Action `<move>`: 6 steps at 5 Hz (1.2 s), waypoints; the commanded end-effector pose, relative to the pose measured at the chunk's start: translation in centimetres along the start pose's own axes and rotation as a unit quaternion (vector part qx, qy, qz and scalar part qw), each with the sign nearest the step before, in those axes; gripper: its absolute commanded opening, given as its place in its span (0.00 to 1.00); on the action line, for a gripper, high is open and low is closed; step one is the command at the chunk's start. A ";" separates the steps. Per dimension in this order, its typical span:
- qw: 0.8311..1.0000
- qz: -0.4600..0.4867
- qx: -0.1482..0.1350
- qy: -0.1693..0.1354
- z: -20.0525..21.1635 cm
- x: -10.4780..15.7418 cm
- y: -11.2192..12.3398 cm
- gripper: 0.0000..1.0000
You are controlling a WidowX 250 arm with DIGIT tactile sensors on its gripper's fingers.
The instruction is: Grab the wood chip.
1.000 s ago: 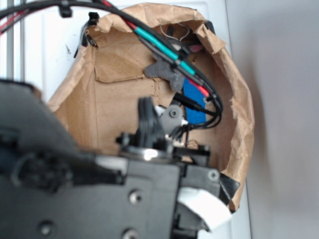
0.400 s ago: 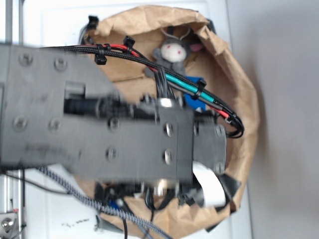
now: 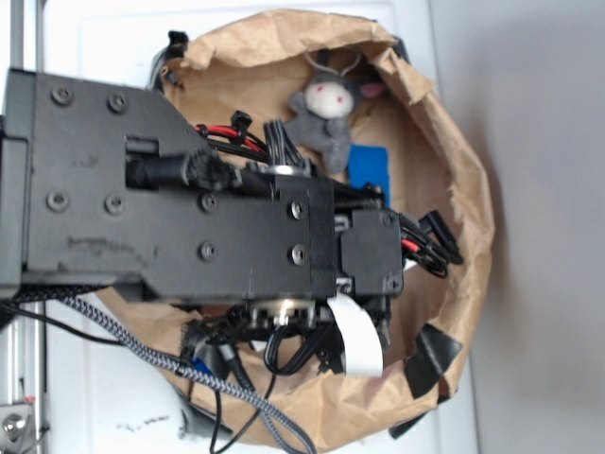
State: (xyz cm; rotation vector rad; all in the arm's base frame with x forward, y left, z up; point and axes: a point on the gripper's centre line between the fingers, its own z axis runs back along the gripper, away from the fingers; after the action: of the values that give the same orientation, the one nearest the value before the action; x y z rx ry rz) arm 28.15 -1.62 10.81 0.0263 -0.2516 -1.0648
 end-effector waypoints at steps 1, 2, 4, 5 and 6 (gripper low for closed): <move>0.998 -0.046 -0.013 0.027 -2.8 0.9 -0.9 1.00; 0.997 -0.046 -0.027 0.048 -4.6 0.8 -0.6 1.00; 0.993 -0.097 -0.071 0.002 -6.3 2.1 -2.7 1.00; 0.988 -0.121 -0.098 -0.017 -6.3 3.0 -4.3 1.00; 0.987 -0.124 -0.099 -0.017 -6.4 3.1 -4.7 1.00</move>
State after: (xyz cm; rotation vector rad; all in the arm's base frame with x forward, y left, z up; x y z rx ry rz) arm 27.46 -5.45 3.48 -0.1602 -0.1437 -1.2554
